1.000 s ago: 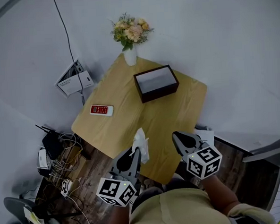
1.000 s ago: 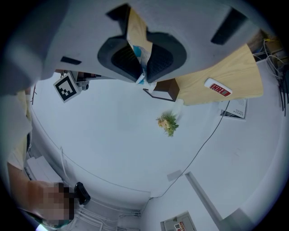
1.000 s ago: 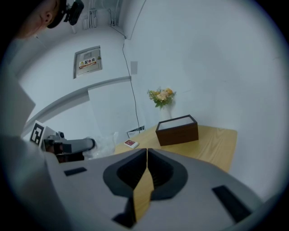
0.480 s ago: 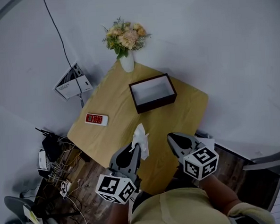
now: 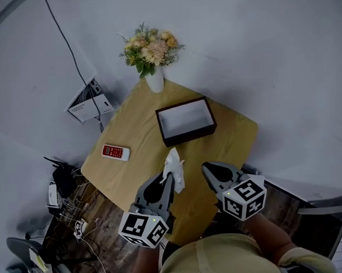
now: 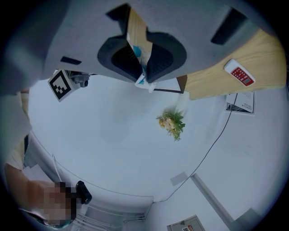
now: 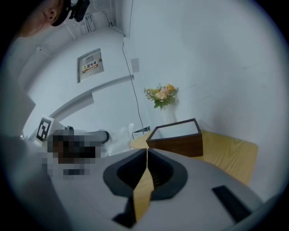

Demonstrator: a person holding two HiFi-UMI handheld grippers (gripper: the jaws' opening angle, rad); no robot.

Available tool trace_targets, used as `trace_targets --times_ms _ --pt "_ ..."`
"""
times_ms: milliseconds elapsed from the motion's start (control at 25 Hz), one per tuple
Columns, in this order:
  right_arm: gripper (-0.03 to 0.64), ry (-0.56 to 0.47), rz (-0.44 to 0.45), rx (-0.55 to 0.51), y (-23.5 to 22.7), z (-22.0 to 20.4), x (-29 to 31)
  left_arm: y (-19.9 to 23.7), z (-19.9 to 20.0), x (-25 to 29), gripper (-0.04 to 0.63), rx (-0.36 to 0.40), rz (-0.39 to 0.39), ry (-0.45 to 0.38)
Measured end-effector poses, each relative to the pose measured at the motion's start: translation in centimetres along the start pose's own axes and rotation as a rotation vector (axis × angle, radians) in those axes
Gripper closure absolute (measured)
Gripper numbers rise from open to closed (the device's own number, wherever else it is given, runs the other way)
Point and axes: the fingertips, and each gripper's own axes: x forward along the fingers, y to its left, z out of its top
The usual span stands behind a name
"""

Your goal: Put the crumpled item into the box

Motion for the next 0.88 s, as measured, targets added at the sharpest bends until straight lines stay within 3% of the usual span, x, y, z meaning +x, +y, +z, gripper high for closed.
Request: trace_targets --times_ms 880 --pt "0.586 -0.03 0.037 0.031 -4.2 3.2 4.2 2.5 5.0 7.6 0.537 0.098 0.018 -0.048"
